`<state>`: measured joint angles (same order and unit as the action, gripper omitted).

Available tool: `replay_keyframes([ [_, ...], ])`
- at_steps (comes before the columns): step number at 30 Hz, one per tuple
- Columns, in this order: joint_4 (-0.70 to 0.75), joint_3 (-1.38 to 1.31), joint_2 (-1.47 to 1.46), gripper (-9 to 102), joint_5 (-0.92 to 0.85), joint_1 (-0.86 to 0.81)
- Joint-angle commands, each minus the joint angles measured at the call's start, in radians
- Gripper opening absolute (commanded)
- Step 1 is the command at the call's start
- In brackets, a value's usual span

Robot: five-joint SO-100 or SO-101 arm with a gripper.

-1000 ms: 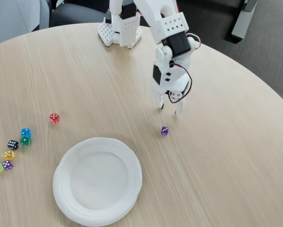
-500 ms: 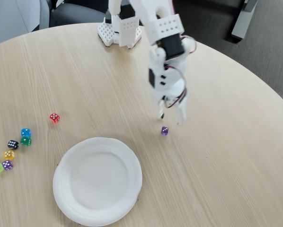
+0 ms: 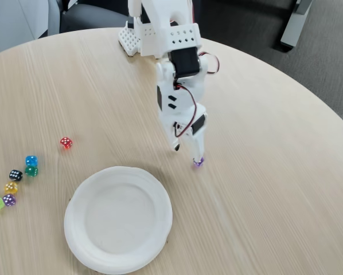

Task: Pick a purple dice and put it in the plate.

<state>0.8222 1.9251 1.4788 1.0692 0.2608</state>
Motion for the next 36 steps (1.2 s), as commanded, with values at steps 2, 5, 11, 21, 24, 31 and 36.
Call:
replay_keyframes([
  [2,0.008,-0.021,0.008,21,0.014,0.009],
  [5,0.009,-0.021,0.008,20,0.026,0.011],
  [11,0.012,-0.021,0.009,21,0.009,0.012],
  [21,0.014,-0.02,0.025,21,0.034,0.199],
  [24,0.015,-0.02,0.025,21,0.037,0.206],
  [31,0.135,-0.023,0.025,22,0.048,0.196],
  [36,0.295,-0.035,0.026,22,0.04,0.201],
])
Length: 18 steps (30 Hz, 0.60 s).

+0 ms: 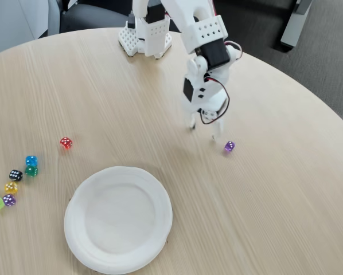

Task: Pick a purple dice and put it in the plate.

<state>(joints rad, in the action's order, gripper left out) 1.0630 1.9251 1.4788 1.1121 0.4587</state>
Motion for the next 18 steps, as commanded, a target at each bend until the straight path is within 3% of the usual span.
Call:
replay_keyframes([
  [1,0.075,-0.035,0.026,22,-0.012,0.003],
  [8,0.057,-0.035,0.028,23,-0.009,-0.005],
  [15,-0.252,-0.028,0.028,22,0.003,-0.005],
  [18,-0.319,-0.028,0.028,23,-0.003,-0.005],
])
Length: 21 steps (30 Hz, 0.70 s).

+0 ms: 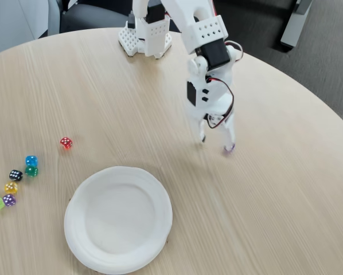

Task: Pick a purple dice and put it in the plate.

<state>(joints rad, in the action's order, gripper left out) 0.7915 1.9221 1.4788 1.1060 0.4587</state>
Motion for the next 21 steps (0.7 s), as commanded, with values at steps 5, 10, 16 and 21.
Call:
replay_keyframes([
  [5,-0.086,-0.032,0.026,26,-0.038,-0.006],
  [10,-0.178,-0.032,0.026,26,-0.092,-0.008],
  [16,-0.196,-0.021,0.011,27,-0.091,-0.009],
  [21,-0.196,-0.018,0.009,27,-0.083,-0.012],
])
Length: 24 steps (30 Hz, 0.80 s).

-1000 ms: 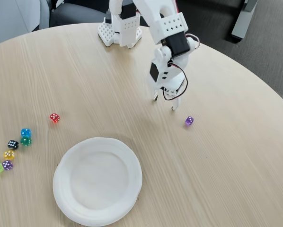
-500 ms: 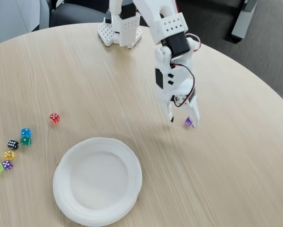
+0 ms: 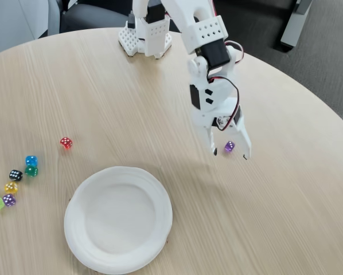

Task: Pick a purple dice and put it in the plate.

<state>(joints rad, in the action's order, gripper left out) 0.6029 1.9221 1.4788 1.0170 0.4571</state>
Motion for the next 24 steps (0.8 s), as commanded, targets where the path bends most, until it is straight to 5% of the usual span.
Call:
replay_keyframes([
  [1,-0.008,-0.018,0.009,27,0.014,-0.011],
  [13,-0.006,-0.017,0.009,27,0.02,-0.202],
  [24,-0.003,-0.017,0.011,26,0.083,-0.114],
])
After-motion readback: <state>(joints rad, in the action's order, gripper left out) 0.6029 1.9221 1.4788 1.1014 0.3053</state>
